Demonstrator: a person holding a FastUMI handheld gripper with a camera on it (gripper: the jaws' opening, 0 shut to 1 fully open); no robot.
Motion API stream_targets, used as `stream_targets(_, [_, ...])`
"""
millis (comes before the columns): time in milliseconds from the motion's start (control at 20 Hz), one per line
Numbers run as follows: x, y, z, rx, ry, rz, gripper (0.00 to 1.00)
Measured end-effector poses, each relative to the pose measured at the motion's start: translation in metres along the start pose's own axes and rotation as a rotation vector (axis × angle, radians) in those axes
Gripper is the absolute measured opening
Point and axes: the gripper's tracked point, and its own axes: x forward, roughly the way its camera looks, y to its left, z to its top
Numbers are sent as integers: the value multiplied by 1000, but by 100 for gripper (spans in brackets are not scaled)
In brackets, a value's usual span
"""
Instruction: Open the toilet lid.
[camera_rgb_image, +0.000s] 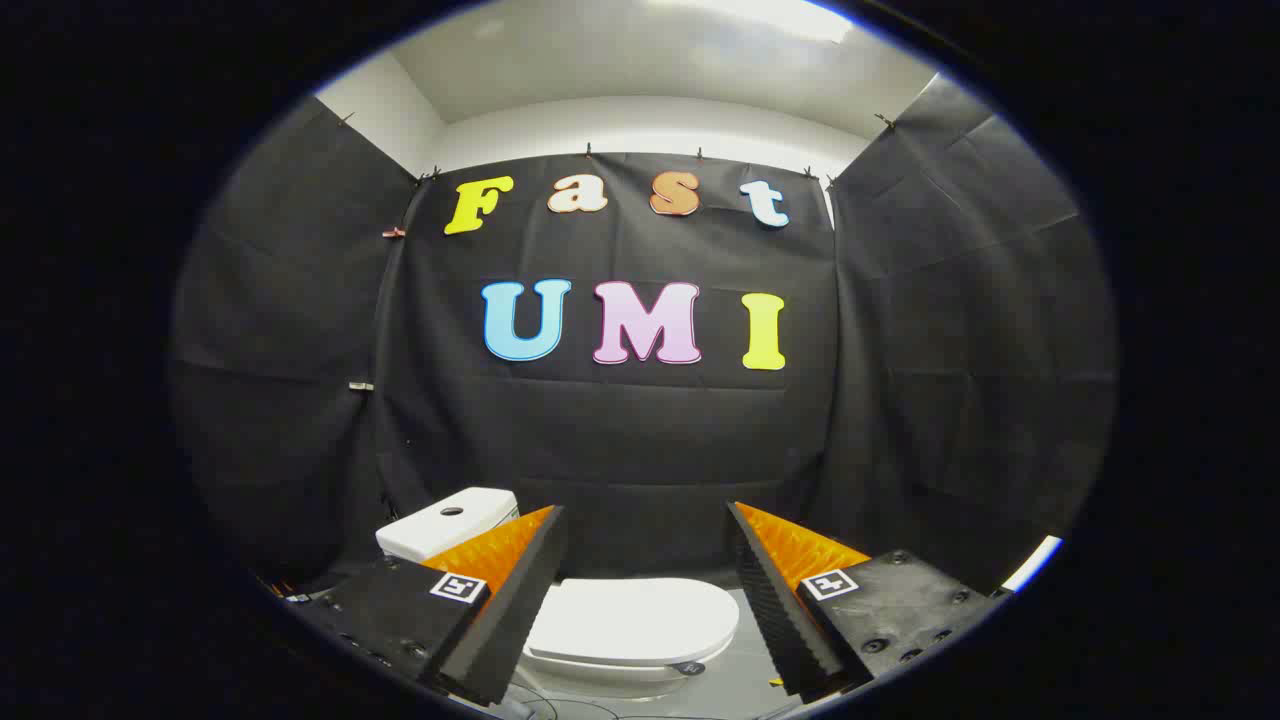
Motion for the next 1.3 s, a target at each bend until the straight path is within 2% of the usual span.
stream_targets(950, [-9, -3, 2, -12, -3, -16, 98])
stream_targets(1300, [3, -12, -15, 19, 33, -22, 98])
